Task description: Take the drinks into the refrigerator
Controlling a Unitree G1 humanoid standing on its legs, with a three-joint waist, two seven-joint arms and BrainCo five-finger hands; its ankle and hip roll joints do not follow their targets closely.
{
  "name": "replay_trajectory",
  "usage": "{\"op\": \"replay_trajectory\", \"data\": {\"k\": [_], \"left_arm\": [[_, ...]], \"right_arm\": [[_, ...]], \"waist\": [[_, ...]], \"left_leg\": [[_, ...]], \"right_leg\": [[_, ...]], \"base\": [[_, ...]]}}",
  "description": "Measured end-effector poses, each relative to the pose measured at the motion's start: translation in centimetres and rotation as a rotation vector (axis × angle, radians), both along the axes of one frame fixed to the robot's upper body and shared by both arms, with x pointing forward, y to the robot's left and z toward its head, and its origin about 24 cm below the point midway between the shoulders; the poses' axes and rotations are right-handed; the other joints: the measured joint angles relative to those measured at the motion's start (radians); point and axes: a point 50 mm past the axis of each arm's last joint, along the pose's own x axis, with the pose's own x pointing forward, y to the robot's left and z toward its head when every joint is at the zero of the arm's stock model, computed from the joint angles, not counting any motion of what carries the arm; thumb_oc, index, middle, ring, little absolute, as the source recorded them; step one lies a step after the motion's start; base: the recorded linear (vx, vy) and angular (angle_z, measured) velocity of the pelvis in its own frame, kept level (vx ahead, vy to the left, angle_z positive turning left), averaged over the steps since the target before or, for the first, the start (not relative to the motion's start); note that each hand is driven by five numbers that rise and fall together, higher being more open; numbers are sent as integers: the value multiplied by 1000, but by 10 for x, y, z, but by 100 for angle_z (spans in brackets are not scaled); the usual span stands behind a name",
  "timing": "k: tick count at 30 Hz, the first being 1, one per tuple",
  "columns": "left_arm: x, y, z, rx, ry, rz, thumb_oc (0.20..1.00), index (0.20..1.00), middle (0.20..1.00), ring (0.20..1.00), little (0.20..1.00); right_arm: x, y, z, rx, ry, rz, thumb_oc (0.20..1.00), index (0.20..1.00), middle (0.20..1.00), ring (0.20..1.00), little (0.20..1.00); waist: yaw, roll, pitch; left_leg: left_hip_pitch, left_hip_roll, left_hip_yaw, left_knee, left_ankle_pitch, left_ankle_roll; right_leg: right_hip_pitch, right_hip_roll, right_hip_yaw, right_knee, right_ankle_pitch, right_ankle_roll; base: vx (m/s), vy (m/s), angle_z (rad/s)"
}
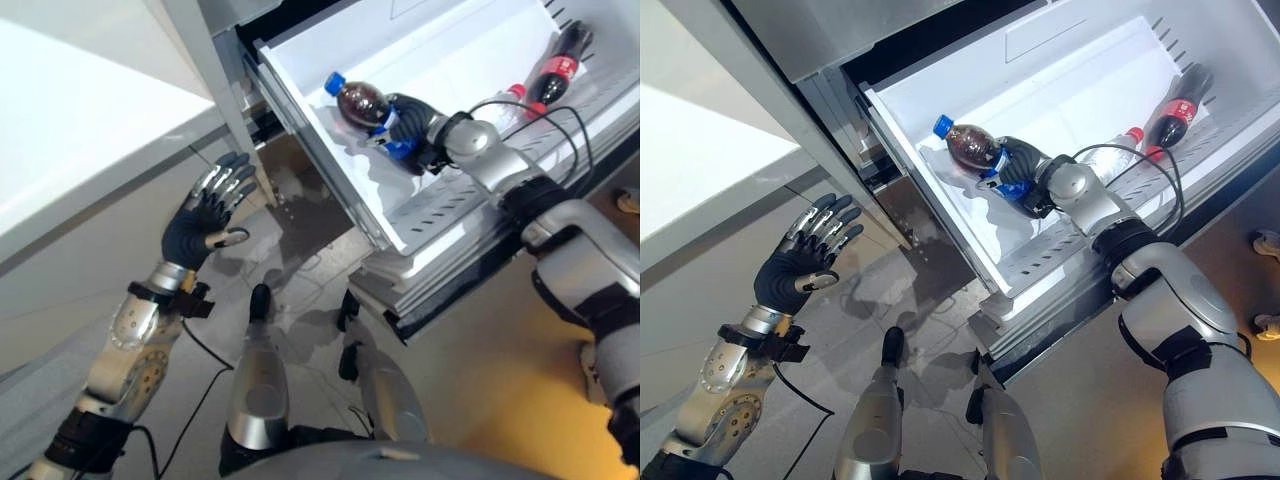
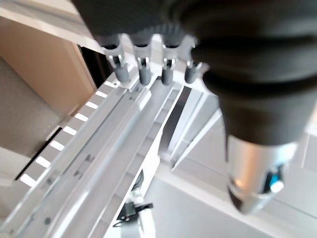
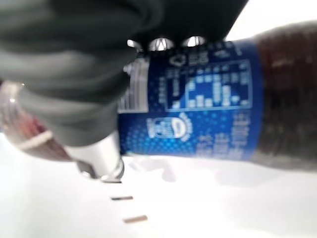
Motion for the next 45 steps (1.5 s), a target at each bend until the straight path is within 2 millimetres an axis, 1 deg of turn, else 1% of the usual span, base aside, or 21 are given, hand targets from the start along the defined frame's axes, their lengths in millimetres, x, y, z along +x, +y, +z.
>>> {"op": "replay_trajectory", "data": {"k": [3,4,5,6,7,11,24,28,30,31,33,35,36,37,38,39,40,42,43,44,45], "left_arm": [[0,0,-1,-10,4,6,1000,1000,1000,1000,1000],[0,0,-1,-12,5,9,1000,1000,1000,1000,1000],[0,1,-1,-14,6,16,1000,1000,1000,1000,1000],[0,1,-1,-17,5,17,1000,1000,1000,1000,1000],[0,1,-1,-26,2,21,1000,1000,1000,1000,1000],[0,1,-1,-29,2,23,1000,1000,1000,1000,1000],[1,3,1,-31,-8,37,1000,1000,1000,1000,1000],[2,6,5,-23,-18,45,1000,1000,1000,1000,1000],[2,7,6,-22,-21,49,1000,1000,1000,1000,1000],[2,8,6,-17,-22,49,1000,1000,1000,1000,1000],[0,12,7,-6,-26,68,1000,1000,1000,1000,1000],[-4,16,5,16,-16,89,1000,1000,1000,1000,1000],[-9,21,3,32,-9,113,1000,1000,1000,1000,1000],[-10,23,3,36,-5,117,1000,1000,1000,1000,1000],[-11,23,2,59,-3,124,1000,1000,1000,1000,1000],[-13,26,4,71,-15,142,1000,1000,1000,1000,1000],[-14,30,5,84,-16,159,1000,1000,1000,1000,1000],[-16,34,4,82,-16,180,1000,1000,1000,1000,1000],[-18,37,5,98,-24,201,1000,1000,1000,1000,1000],[-18,37,5,111,-26,206,1000,1000,1000,1000,1000],[-21,41,4,111,-27,229,1000,1000,1000,1000,1000]], "right_arm": [[1,3,-5,-40,-3,-3,200,200,200,200,200],[1,3,-5,-45,-3,-4,219,219,219,219,219],[1,4,-6,-50,-6,-8,677,677,677,677,677],[2,5,-6,-52,-6,-10,950,950,950,950,950],[2,5,-7,-56,-6,-15,1000,1000,1000,1000,1000],[3,4,-9,-55,7,-33,1000,1000,1000,1000,1000],[1,17,-15,-34,17,2,1000,1000,1000,1000,1000],[-9,18,-3,38,-28,73,1000,1000,1000,1000,1000],[-15,8,12,105,-69,81,1000,1000,1000,1000,1000],[-21,-4,25,146,-110,78,1000,1000,1000,1000,1000],[-37,-24,39,225,-171,97,1000,1000,1000,1000,1000],[-49,-40,39,264,-194,90,1000,1000,1000,1000,1000],[-59,-49,34,325,-211,91,1000,1000,1000,1000,1000],[-61,-54,29,350,-208,79,1000,1000,1000,1000,1000],[-75,-69,19,393,-212,53,1000,1000,1000,1000,1000],[-83,-74,13,413,-215,51,1000,1000,1000,1000,1000],[-96,-88,-1,446,-204,16,1000,1000,1000,1000,1000],[-111,-107,-24,518,-177,-60,1000,1000,1000,1000,1000],[-122,-119,-39,549,-156,-117,1000,1000,1000,1000,1000],[-130,-125,-45,574,-160,-142,1000,1000,1000,1000,1000],[-143,-131,-60,643,-151,-183,1000,1000,1000,1000,1000]], "waist": [[2,-9,-2],[2,-9,-2],[2,-9,-2],[2,-9,-2],[3,-9,-2],[3,-9,-2],[2,-10,-3],[0,-10,-3],[0,-13,-4],[-6,-18,-8],[-8,-31,-17],[-8,-44,-26],[-14,-61,-39],[-14,-70,-45],[-25,-78,-52],[-21,-82,-55],[-30,-88,-60],[-38,-90,-62],[-58,-93,-71],[-57,-92,-76],[-74,-91,-92]], "left_leg": [[-4,0,-1,4,0,0],[-4,0,-1,4,0,0],[-4,0,-1,4,0,0],[-4,1,-1,5,0,0],[-4,1,-1,6,0,0],[-3,1,-1,9,0,0],[27,5,5,13,-2,-2],[73,13,12,10,-6,-7],[106,15,22,4,-7,-8],[119,15,31,0,-9,-9],[140,16,38,-11,-9,-9],[174,17,58,-18,-11,-9],[200,18,75,-25,-14,-10],[210,17,86,-25,-18,-10],[222,18,95,-26,-25,-2],[227,20,97,-28,-26,-2],[251,19,124,-30,-30,-2],[273,14,137,-32,-38,4],[279,9,143,-32,-44,4],[278,8,145,-32,-44,6],[282,7,148,-29,-46,7]], "right_leg": [[-2,0,0,0,2,0],[-2,0,0,0,2,0],[-2,0,0,0,2,0],[-1,0,0,0,2,0],[0,0,0,0,2,0],[2,0,0,0,3,0],[30,4,2,0,11,-2],[71,13,4,0,11,-2],[95,17,5,-1,11,-2],[101,19,8,-1,11,-2],[115,22,17,0,11,-2],[133,27,30,1,11,-2],[146,31,33,1,12,0],[149,32,33,1,13,1],[157,35,35,1,21,12],[161,35,35,2,25,18],[163,40,36,3,32,28],[181,36,35,5,31,29],[185,34,34,3,30,31],[185,31,34,2,28,32],[187,31,33,1,23,38]], "base": [[0,0,0],[0,0,0],[0,0,0],[0,0,0],[0,0,0],[0,0,0],[1,1,-1],[27,17,-8],[45,16,-13],[68,16,-11],[84,19,-15],[63,20,-29],[58,30,-38],[76,44,-36],[80,48,-22],[99,52,-37],[92,56,-40],[86,70,-29],[75,67,-11],[68,65,-12],[56,67,-7]]}}
